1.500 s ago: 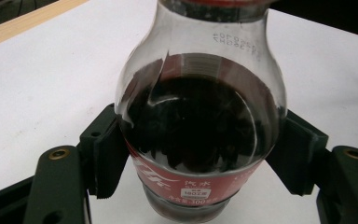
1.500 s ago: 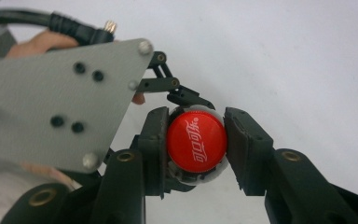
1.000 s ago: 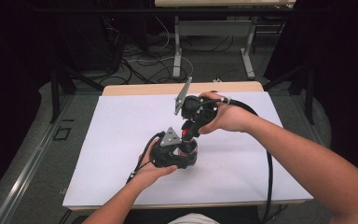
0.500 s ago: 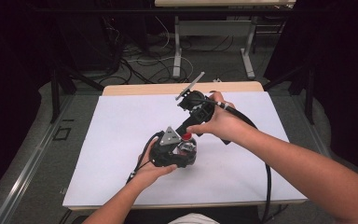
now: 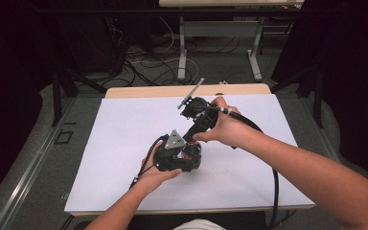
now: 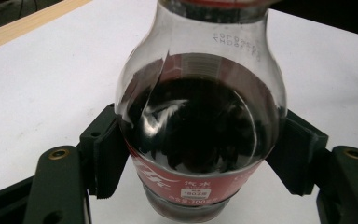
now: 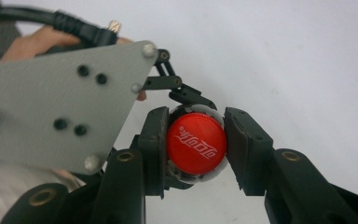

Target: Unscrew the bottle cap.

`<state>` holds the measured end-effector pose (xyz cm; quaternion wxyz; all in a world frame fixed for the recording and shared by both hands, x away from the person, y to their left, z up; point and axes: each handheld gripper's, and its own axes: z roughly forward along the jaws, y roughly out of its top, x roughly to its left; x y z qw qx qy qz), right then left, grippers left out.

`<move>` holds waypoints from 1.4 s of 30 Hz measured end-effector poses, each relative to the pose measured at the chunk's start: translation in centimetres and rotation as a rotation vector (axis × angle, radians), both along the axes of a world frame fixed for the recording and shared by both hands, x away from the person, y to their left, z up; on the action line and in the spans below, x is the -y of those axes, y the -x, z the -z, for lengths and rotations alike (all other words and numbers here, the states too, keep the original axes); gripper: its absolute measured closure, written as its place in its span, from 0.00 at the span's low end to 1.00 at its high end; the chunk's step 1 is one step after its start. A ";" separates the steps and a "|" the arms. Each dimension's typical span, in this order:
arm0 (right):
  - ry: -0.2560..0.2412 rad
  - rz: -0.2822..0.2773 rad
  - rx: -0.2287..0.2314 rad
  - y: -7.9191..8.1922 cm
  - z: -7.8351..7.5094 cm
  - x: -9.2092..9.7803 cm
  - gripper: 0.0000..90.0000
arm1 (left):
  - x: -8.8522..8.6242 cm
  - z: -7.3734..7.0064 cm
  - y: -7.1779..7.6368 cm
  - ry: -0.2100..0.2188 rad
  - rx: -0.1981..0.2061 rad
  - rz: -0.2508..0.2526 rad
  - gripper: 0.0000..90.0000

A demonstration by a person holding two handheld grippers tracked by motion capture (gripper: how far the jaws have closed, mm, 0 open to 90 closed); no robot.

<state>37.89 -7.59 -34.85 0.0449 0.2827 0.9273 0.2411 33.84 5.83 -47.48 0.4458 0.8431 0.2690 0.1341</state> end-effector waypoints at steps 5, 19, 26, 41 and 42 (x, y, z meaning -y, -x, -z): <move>0.038 -0.236 -0.019 -0.9 -0.4 0.2 0.68 | -0.1 -0.1 0.1 0.004 -0.019 0.024 0.33; 0.025 -0.349 -0.017 -1.6 -0.3 0.6 0.48 | 0.1 0.2 0.2 0.011 -0.020 0.018 0.33; -0.009 -0.013 0.034 -0.3 -1.1 0.6 0.53 | 0.1 0.1 0.1 0.009 -0.001 0.004 0.33; 0.035 0.149 -0.033 0.5 -0.2 -0.4 0.67 | -0.1 -0.1 0.0 0.015 0.003 -0.018 0.33; 0.034 0.130 -0.032 0.4 -0.2 -0.4 0.67 | -0.1 -0.1 0.0 0.015 0.002 -0.015 0.33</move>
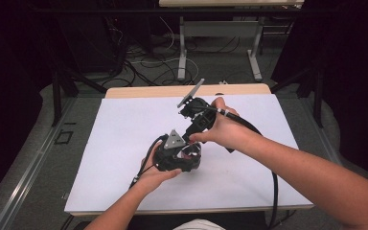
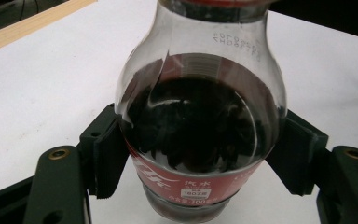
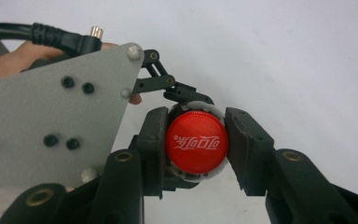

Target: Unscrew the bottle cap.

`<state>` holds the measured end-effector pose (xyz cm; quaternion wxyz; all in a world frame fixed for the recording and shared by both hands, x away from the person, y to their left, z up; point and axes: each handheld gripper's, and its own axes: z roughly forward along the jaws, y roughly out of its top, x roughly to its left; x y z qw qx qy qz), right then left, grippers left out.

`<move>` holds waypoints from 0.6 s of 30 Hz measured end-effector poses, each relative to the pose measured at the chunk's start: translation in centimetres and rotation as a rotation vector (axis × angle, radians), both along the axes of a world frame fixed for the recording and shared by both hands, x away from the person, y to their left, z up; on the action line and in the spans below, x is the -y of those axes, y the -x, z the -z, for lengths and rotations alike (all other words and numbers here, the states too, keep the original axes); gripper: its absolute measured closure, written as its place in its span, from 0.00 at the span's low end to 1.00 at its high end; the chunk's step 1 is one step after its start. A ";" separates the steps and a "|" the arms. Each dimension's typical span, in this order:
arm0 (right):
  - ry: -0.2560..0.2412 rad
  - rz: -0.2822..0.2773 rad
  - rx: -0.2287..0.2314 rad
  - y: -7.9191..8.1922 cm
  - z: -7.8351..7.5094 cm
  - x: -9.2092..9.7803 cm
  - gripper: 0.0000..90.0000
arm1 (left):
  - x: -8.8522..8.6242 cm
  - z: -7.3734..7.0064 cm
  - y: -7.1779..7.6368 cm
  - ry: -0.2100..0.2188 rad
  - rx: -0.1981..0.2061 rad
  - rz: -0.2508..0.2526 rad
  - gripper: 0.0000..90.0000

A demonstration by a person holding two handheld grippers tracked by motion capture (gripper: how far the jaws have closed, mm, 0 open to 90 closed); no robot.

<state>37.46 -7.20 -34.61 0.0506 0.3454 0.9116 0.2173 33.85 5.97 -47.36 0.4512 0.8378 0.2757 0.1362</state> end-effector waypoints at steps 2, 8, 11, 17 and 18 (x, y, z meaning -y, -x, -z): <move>-0.025 -0.075 0.029 -0.3 0.2 0.1 0.67 | 0.0 0.0 0.0 0.007 -0.010 0.009 0.33; 0.016 -0.457 0.023 -1.7 -0.1 0.6 0.68 | 0.0 0.0 0.1 0.009 -0.018 0.020 0.33; 0.026 -0.581 0.040 -2.0 -0.1 0.7 0.68 | 0.0 -0.1 0.1 -0.002 -0.013 0.037 0.33; 0.055 -0.720 0.077 -2.1 -0.2 0.7 0.52 | 0.0 0.0 0.1 0.010 -0.008 0.030 0.33; 0.032 -0.677 0.073 -2.1 -0.2 0.8 0.47 | 0.0 0.0 0.1 0.011 -0.010 0.027 0.33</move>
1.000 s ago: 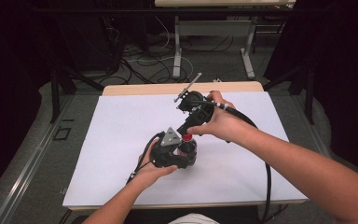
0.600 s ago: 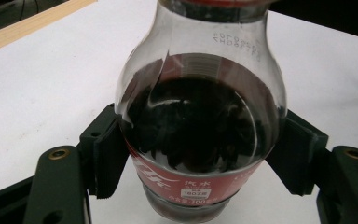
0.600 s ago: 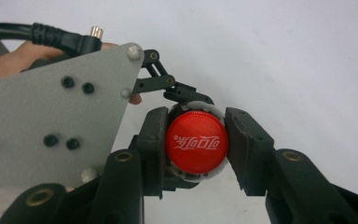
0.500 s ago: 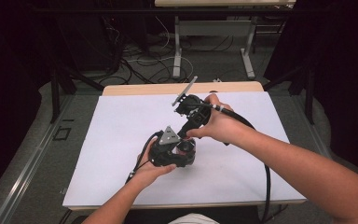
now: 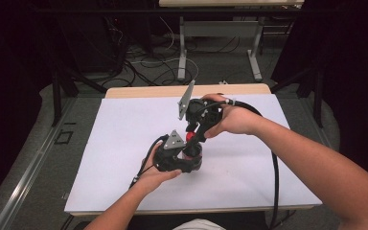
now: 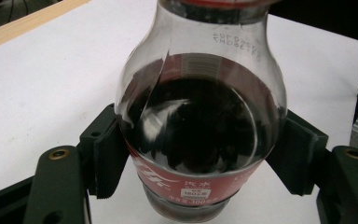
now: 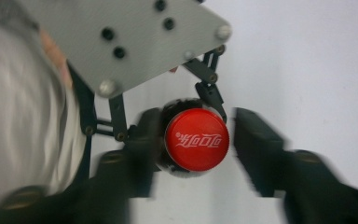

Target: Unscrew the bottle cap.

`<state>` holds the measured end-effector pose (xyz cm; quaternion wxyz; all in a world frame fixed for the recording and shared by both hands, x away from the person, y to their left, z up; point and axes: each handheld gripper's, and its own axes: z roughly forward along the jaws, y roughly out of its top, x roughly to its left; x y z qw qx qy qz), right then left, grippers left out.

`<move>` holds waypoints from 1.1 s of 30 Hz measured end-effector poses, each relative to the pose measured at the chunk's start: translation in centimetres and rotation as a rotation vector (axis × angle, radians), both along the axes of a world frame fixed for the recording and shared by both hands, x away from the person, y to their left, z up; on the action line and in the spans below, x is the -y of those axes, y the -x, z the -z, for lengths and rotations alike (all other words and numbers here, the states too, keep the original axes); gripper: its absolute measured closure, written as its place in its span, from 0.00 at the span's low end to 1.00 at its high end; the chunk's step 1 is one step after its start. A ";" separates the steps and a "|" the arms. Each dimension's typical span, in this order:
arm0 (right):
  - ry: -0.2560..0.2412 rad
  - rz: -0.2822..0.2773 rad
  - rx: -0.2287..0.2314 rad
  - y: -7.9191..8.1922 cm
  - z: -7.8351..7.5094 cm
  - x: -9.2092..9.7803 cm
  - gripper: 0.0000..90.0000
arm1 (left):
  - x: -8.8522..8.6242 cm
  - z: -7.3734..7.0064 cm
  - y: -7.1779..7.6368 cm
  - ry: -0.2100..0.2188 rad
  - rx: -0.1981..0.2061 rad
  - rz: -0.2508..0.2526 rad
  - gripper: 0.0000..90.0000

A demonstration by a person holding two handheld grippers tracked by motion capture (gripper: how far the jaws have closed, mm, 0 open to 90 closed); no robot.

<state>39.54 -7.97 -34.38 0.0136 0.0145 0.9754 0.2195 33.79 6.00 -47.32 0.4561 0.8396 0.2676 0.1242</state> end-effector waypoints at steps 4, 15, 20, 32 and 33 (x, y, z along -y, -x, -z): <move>-0.040 0.100 -0.006 0.5 -0.8 0.2 0.40 | -0.2 -0.1 -0.1 -0.003 -0.006 -0.008 0.33; -0.159 0.530 -0.064 0.8 -1.5 0.5 0.50 | -0.1 0.0 -0.1 -0.008 0.017 -0.034 0.33; -0.144 0.696 -0.046 1.5 -1.3 0.0 0.59 | 0.1 0.0 0.0 -0.013 0.021 -0.032 0.33; -0.031 0.736 -0.121 1.9 -0.6 -0.6 0.67 | 0.1 0.1 0.0 -0.019 0.013 -0.037 0.33; -0.049 0.728 -0.106 1.9 -0.5 -0.6 0.67 | 0.1 0.1 0.0 -0.018 0.013 -0.037 0.33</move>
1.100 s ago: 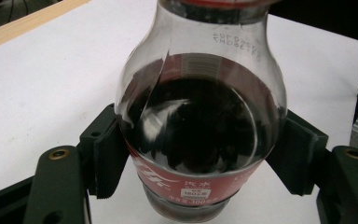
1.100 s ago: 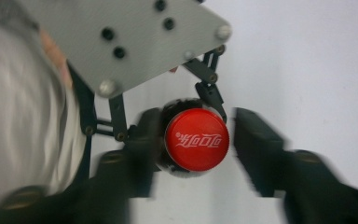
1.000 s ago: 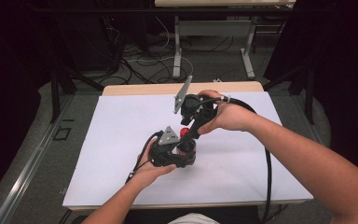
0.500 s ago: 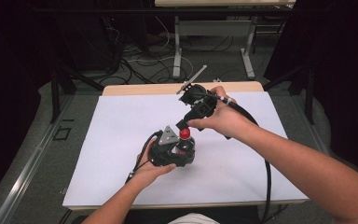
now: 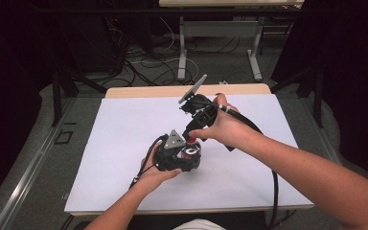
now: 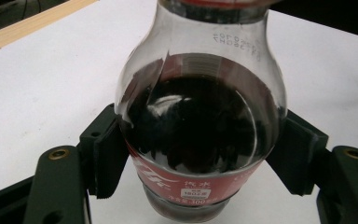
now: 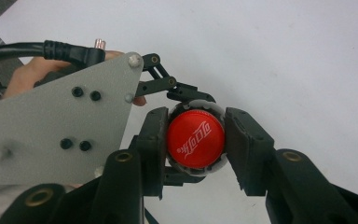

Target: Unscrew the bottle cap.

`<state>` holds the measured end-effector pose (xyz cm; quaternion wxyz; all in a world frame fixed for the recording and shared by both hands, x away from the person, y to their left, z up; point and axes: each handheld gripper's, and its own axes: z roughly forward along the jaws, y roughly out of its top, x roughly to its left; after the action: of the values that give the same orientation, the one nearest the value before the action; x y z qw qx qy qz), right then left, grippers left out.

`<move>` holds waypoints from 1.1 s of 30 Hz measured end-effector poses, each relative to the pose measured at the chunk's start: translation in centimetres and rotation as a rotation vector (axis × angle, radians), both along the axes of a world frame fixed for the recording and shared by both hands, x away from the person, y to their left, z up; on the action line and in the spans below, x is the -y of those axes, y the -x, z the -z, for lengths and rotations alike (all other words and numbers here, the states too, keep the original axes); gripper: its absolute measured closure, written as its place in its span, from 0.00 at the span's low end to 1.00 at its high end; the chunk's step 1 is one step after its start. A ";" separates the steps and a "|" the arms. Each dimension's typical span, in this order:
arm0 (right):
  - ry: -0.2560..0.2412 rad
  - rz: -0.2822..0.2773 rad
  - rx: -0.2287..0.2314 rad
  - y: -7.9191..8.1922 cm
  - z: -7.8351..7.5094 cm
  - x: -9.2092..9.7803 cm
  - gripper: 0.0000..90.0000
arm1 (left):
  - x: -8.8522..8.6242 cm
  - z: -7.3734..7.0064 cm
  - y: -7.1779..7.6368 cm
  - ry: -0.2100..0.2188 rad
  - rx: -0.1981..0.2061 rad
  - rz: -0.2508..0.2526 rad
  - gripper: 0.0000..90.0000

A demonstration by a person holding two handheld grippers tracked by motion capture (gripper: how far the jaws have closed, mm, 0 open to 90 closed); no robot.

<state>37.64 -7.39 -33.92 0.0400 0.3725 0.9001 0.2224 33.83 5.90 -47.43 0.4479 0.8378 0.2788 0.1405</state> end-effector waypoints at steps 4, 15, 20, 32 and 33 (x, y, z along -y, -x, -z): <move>0.020 -0.105 0.010 -0.2 -0.1 0.0 0.68 | -0.1 0.1 -0.1 0.004 -0.010 0.007 0.33; 0.070 -0.688 0.093 -1.9 -0.2 0.5 0.68 | 0.1 0.2 0.1 0.002 -0.025 0.024 0.33; 0.101 -0.785 0.133 -1.8 -0.2 0.3 0.68 | 0.2 0.3 0.1 0.008 -0.021 0.025 0.33; -0.009 -0.359 0.086 -0.8 -1.0 0.6 0.51 | 0.0 0.1 -0.1 0.008 -0.013 0.011 0.33; -0.007 -0.314 0.067 -0.8 -1.1 0.6 0.52 | 0.0 0.1 -0.1 0.009 -0.015 0.013 0.33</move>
<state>38.42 -8.00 -32.86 0.0336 0.2197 0.9447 0.2413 33.90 5.93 -47.55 0.4506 0.8385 0.2773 0.1301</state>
